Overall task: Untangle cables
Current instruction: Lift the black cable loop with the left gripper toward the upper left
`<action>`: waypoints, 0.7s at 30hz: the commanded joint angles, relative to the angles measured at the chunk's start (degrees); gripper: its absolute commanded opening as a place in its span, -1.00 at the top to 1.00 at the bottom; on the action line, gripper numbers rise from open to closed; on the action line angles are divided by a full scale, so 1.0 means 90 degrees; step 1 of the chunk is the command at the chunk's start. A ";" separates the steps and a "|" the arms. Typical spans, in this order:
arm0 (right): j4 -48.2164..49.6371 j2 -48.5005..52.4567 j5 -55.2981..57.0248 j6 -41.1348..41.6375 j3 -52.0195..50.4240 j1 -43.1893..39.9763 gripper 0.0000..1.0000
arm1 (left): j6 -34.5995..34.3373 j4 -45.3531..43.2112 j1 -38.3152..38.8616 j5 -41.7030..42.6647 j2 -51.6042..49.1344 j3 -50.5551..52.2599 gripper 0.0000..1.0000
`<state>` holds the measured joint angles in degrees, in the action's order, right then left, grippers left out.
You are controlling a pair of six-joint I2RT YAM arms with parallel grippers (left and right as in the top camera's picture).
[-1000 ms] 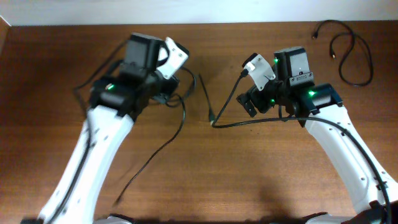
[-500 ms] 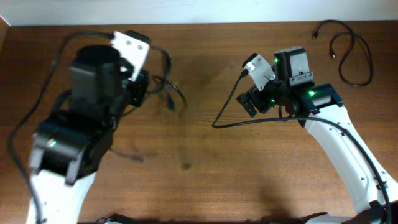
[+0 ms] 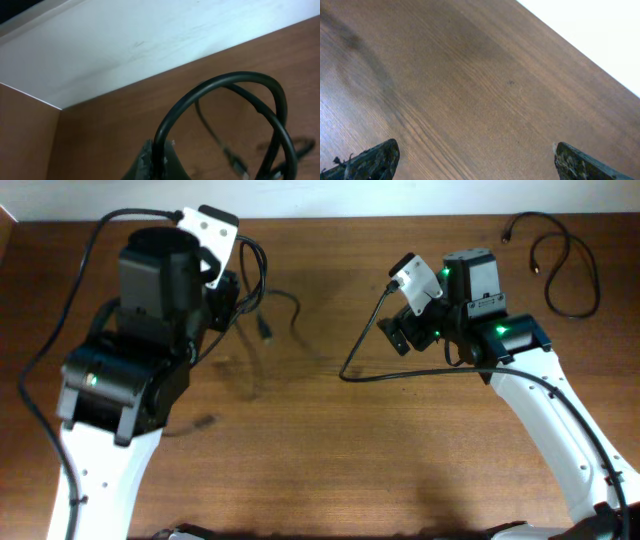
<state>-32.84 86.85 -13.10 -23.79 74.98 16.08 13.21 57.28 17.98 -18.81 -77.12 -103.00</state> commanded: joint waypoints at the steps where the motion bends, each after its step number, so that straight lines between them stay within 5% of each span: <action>1: 0.0053 -0.0117 -0.0092 0.0032 0.0622 0.0185 -0.97 | -0.0109 -0.0355 -0.0104 -0.0299 0.0034 -0.0049 1.00; 12: -0.0231 -0.0117 -0.0160 0.0034 0.2317 0.1239 -0.97 | -0.0109 -0.0430 -0.0743 -0.0296 0.0041 -0.0051 1.00; 21: -0.0231 -0.0117 -0.0155 0.0036 0.2543 0.2183 -0.97 | -0.0109 -0.0427 -0.0743 -0.0296 0.0041 -0.0182 1.00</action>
<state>-35.11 86.83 -14.00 -23.86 96.55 33.28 13.17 53.80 11.53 -20.71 -77.52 -102.98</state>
